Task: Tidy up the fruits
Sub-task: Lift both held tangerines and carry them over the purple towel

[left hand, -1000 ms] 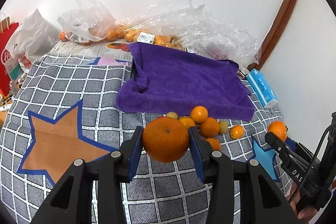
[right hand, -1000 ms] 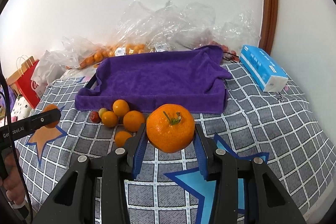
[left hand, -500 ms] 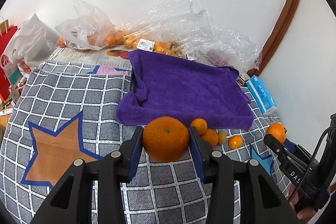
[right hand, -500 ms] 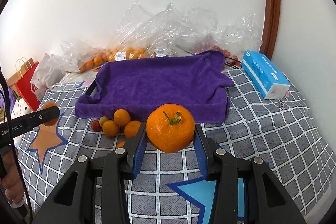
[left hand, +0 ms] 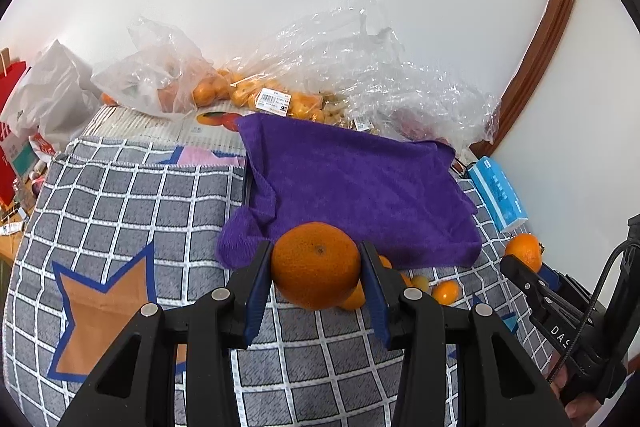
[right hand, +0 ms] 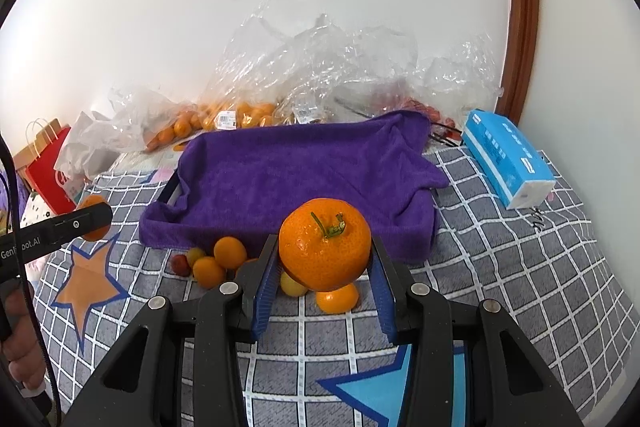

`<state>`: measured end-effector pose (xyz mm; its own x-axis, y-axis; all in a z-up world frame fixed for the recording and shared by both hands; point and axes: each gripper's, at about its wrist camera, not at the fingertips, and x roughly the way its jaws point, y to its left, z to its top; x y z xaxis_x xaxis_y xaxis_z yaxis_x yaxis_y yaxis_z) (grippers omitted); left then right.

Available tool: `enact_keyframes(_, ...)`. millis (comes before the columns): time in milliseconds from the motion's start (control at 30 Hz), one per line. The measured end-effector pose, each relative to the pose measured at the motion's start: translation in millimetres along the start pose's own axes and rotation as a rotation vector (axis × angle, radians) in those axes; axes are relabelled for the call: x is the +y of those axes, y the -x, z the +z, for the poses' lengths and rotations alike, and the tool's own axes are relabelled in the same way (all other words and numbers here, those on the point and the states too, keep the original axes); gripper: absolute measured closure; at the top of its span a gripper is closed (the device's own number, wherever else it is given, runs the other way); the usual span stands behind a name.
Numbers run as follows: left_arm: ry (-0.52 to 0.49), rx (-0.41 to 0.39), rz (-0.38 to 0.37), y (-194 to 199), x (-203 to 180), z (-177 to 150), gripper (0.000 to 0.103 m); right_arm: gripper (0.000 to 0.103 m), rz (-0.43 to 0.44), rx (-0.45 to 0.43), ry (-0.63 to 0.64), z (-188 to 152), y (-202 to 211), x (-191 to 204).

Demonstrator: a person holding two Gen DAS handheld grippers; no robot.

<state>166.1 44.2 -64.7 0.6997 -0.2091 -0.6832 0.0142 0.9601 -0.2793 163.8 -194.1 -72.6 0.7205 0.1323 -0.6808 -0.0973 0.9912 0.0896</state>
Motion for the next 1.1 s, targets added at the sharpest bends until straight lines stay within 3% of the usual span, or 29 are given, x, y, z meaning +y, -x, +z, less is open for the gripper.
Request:
enact_keyframes(500,0.004,0.003,-0.005,-14,0,24,0.063,0.06,-0.005,0.0,-0.005,24,-17,1)
enact_keyframes(1100,0.007,0.013,-0.016,-22,0,25,0.063,0.06,-0.018,0.007,-0.009,23,-23,-4)
